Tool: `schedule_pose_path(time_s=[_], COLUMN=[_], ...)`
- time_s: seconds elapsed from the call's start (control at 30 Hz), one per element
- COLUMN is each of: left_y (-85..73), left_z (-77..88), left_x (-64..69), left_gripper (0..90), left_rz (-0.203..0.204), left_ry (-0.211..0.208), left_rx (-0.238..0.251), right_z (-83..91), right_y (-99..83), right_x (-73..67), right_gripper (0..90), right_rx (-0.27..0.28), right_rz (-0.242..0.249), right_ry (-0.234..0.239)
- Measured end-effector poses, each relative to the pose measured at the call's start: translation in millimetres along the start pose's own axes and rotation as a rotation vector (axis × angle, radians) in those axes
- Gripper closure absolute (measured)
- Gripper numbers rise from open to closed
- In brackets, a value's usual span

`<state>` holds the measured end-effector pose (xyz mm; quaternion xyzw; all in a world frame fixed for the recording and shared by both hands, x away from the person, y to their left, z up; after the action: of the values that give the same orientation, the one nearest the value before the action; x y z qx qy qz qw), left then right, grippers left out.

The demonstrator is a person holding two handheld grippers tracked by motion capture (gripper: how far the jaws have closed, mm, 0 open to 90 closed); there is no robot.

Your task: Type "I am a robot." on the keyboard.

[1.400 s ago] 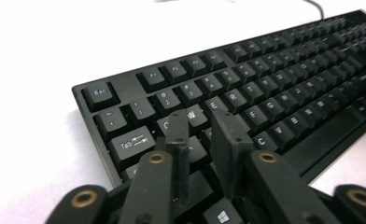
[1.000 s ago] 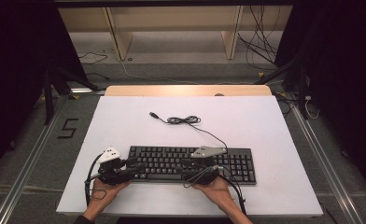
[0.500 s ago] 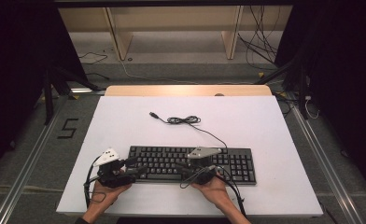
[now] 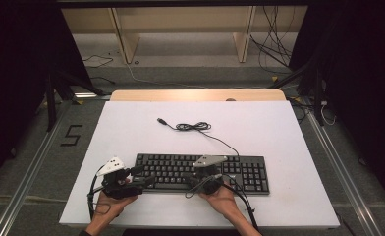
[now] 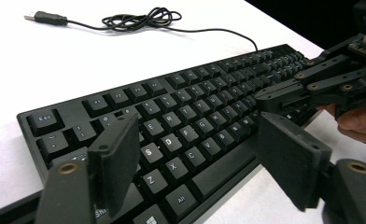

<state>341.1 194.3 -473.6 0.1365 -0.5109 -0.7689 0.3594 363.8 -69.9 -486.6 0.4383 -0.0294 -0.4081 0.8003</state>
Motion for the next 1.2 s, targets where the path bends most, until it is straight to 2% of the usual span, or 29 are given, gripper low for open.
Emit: schedule_pose_path(time_s=[0.2, 1.2], left_y=[0.1, 0.7], left_z=[0.2, 2.0], left_x=[1.4, 2.6], left_gripper=[27.9, 25.1], left_rz=[-0.009, -0.006], left_ry=[-0.009, -0.010], left_rx=[0.000, 0.013], right_z=[-4.4, -13.4], right_y=[-1.0, -4.6], right_x=[-0.1, 0.9], right_gripper=[90.0, 90.0], right_rx=[-0.015, -0.045], right_rz=[0.001, 0.007], right_ry=[-0.004, -0.019])
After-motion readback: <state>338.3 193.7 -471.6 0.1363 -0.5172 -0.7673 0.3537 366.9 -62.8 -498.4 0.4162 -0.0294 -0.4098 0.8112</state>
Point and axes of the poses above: each handheld gripper's, and its own axes: z roughly backward along the jaws, y roughly out of its top, x roughly to its right, the point moved 2 cm from there along -z, roughly forward along the jaws, and after that the axes turned 9 degrees about -z, right-handed, at the moved point
